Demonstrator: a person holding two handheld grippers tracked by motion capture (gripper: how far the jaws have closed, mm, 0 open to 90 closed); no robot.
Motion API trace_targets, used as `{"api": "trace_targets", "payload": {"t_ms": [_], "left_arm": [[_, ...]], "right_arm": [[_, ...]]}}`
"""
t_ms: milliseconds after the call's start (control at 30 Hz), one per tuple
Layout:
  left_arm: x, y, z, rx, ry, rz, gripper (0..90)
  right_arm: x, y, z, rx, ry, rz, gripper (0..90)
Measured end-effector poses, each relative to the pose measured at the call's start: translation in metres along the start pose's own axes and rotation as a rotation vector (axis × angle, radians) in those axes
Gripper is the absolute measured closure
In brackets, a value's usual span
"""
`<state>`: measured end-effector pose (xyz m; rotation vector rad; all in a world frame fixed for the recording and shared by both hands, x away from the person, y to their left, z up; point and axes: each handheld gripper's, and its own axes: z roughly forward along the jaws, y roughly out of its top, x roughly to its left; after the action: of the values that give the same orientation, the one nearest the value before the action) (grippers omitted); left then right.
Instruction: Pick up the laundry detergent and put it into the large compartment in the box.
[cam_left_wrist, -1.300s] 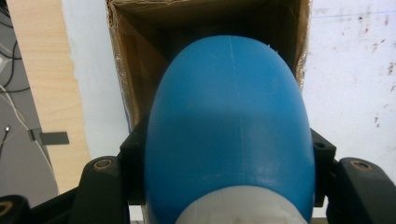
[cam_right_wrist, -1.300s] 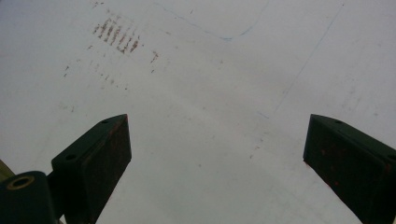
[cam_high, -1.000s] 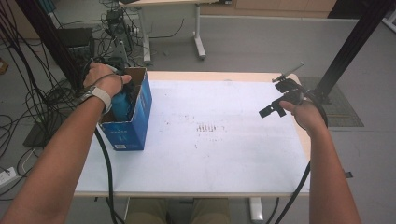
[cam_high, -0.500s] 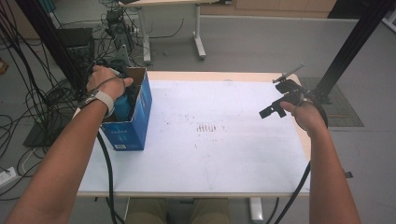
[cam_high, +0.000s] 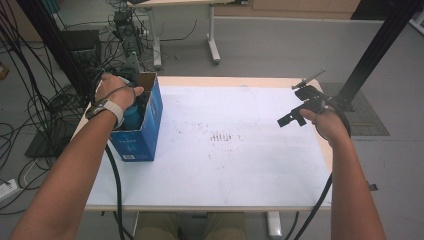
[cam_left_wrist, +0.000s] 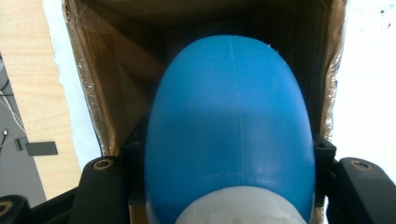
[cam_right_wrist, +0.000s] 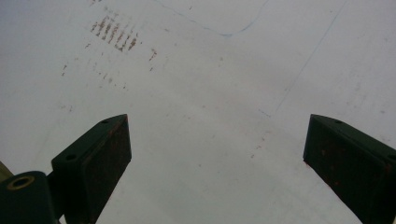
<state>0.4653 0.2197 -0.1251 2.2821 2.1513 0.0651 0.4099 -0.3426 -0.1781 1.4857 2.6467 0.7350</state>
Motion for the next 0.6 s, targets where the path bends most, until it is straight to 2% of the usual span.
{"api": "trace_targets", "payload": {"t_ms": [600], "left_arm": [[0.0,0.0,0.011,0.012,-0.004,0.0,38.4]], "right_arm": [[0.001,0.0,0.0,0.001,-0.001,-0.001,7.4]]}}
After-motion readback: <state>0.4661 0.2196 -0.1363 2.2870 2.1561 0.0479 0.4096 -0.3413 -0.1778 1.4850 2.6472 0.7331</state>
